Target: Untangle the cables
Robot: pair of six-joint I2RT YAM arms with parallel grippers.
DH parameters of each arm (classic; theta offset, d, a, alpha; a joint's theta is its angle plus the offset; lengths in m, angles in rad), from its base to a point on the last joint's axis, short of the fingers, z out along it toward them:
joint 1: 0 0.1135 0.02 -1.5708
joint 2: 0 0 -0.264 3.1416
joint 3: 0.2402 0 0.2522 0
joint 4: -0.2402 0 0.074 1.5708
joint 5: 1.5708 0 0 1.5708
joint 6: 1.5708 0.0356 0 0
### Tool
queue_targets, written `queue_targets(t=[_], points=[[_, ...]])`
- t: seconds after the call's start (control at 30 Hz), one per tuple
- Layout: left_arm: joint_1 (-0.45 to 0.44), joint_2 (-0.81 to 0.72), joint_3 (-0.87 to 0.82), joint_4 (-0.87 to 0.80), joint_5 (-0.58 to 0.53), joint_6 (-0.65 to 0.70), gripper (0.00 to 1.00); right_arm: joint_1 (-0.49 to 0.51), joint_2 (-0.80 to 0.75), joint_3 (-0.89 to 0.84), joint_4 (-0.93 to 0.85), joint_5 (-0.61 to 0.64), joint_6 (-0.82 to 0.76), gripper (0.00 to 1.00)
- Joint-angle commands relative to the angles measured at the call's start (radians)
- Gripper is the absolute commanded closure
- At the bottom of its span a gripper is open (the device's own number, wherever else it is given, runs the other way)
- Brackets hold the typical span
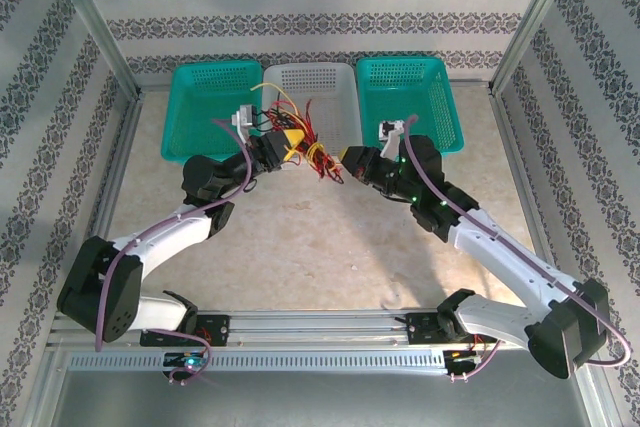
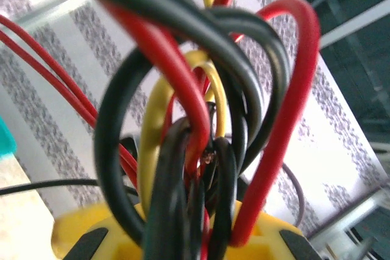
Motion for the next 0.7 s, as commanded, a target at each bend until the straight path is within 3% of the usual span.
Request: queue_targets(t=[0.0, 0.17, 0.33, 0.53, 0.67], points=[[0.009, -0.082, 0.005, 0.091, -0.249, 0.121, 1.0, 0.063, 0.0, -0.076, 0.099, 0.087, 0.071, 1.0], [0.011, -0.104, 0.025, -0.078, -0.406, 0.254, 1.0, 0.208, -0.021, -0.198, 0.321, 0.246, 0.176, 1.0], [0.026, -0.158, -0.001, -0.275, -0.578, 0.379, 1.0, 0.359, -0.087, -0.211, 0.329, 0.444, 0.148, 1.0], [0.057, -0.15, -0.027, -0.337, -0.537, 0.407, 1.0, 0.399, -0.148, -0.158, 0.235, 0.494, 0.053, 1.0], [0.073, -0.137, -0.069, -0.332, -0.39, 0.422, 1.0, 0.399, -0.195, -0.056, 0.125, 0.506, -0.044, 1.0]])
